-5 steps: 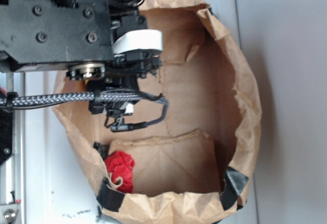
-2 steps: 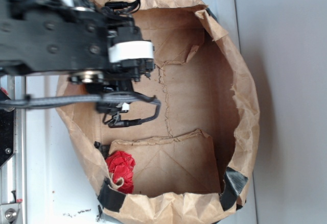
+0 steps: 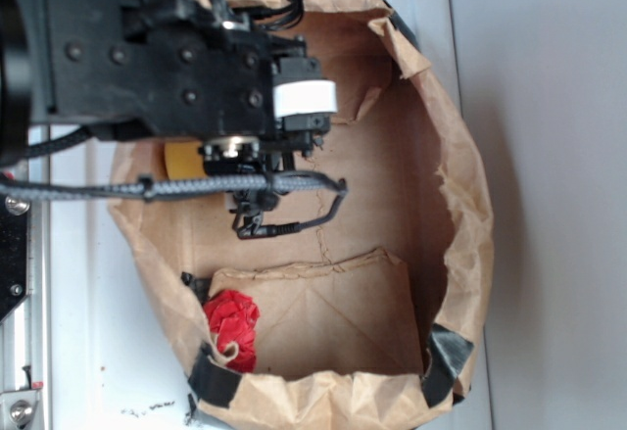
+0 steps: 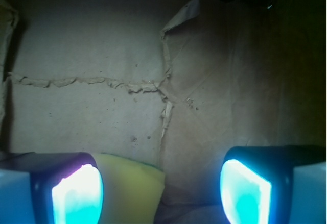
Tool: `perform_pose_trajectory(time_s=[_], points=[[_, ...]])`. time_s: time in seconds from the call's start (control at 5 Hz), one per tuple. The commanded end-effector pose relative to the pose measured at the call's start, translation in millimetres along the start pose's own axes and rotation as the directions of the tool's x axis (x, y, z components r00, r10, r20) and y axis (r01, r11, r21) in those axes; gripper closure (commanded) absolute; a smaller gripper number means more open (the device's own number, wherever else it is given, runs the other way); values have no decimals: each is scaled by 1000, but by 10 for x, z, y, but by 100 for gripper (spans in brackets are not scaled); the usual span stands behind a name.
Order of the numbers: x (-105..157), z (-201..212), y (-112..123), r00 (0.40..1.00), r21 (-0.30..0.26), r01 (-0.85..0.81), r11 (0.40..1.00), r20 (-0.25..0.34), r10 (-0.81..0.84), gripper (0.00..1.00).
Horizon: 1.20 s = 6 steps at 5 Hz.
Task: Grab the green sponge.
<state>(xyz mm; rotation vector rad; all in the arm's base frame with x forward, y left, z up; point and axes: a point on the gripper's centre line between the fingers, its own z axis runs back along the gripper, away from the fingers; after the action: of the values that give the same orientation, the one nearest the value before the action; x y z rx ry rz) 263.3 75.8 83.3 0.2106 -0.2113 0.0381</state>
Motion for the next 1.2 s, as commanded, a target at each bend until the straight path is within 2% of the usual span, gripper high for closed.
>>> perform_pose_trajectory(time_s=[0.0, 0.6, 1.0], points=[[33, 90, 187, 999, 9, -11, 1000, 42, 10, 0], [-196, 172, 79, 1000, -20, -19, 1000, -1, 19, 0], [-209, 72, 49, 1000, -28, -13, 1000, -4, 13, 0]])
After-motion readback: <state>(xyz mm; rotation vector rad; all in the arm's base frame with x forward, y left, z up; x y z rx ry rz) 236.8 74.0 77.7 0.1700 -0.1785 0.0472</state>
